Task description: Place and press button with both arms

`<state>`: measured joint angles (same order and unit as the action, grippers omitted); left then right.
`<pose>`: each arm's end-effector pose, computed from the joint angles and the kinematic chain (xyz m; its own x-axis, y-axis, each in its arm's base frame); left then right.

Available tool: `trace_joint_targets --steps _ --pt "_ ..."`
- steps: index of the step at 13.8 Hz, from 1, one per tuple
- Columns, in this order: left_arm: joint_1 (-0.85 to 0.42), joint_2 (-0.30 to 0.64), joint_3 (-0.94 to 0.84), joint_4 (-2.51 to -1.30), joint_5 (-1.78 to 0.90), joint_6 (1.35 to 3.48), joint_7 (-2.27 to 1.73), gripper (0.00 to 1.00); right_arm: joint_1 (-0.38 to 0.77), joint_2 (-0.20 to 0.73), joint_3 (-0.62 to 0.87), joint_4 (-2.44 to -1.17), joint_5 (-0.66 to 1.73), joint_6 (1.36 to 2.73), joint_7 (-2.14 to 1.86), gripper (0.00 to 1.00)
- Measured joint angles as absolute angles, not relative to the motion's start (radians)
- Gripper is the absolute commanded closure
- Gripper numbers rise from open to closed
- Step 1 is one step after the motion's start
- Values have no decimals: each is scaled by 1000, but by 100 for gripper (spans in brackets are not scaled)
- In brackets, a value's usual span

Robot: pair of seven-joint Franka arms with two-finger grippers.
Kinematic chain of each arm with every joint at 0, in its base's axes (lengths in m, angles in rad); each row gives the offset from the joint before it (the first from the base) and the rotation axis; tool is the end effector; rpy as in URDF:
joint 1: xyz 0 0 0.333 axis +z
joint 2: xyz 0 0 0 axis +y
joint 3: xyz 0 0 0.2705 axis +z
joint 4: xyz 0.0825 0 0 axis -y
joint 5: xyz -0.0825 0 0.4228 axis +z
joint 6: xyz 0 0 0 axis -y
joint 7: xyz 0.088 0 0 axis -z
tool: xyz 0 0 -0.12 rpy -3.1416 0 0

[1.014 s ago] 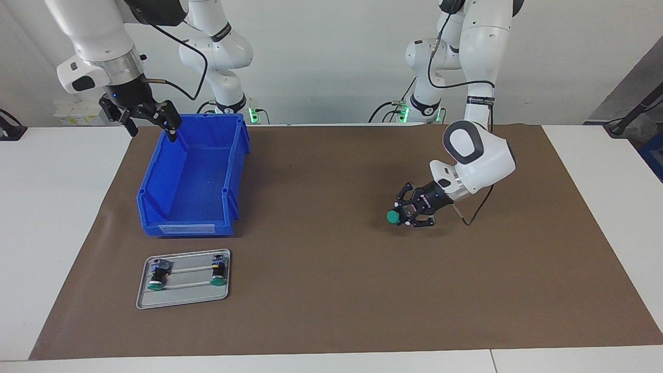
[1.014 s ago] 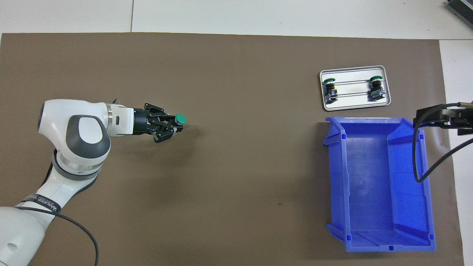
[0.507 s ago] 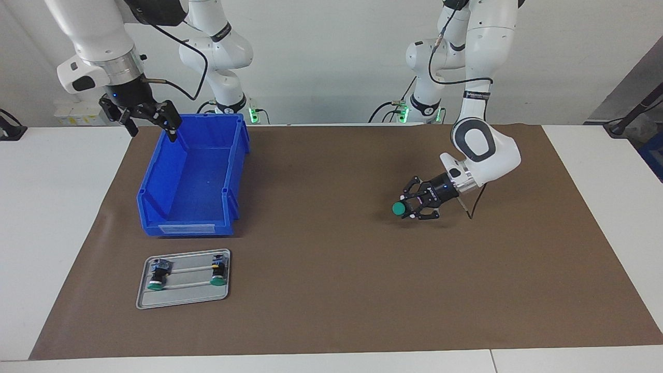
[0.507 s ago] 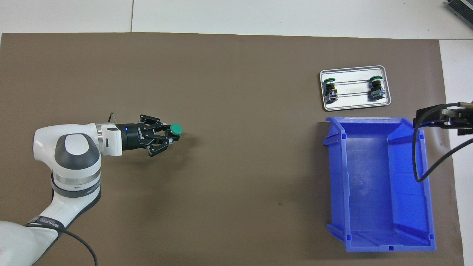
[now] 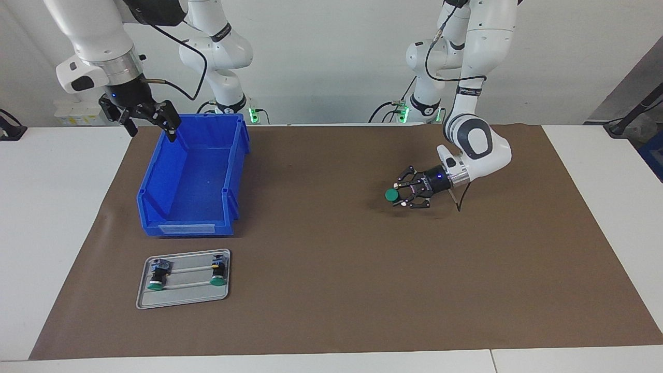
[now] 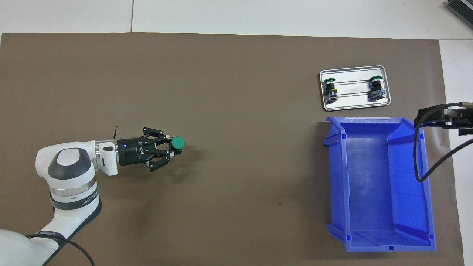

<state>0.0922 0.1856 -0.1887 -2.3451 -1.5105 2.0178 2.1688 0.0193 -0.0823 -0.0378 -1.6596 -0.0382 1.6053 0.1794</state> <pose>0.5041 -0.1229 0.1789 0.3437 -0.2953 0.8914 -0.9316 -0.2272 0.2839 0.5745 -0.0158 0.5717 0.9802 -0.1952 0.0337 -0.1962 -0.9801 0.0295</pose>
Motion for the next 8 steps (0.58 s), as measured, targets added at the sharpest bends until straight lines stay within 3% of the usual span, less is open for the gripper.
trace_joint_targets --steps 8 --pt "122 234 -197 -2431 -1705 1842 2432 94 18 -82 -40 -1660 -38 1605 179 0"
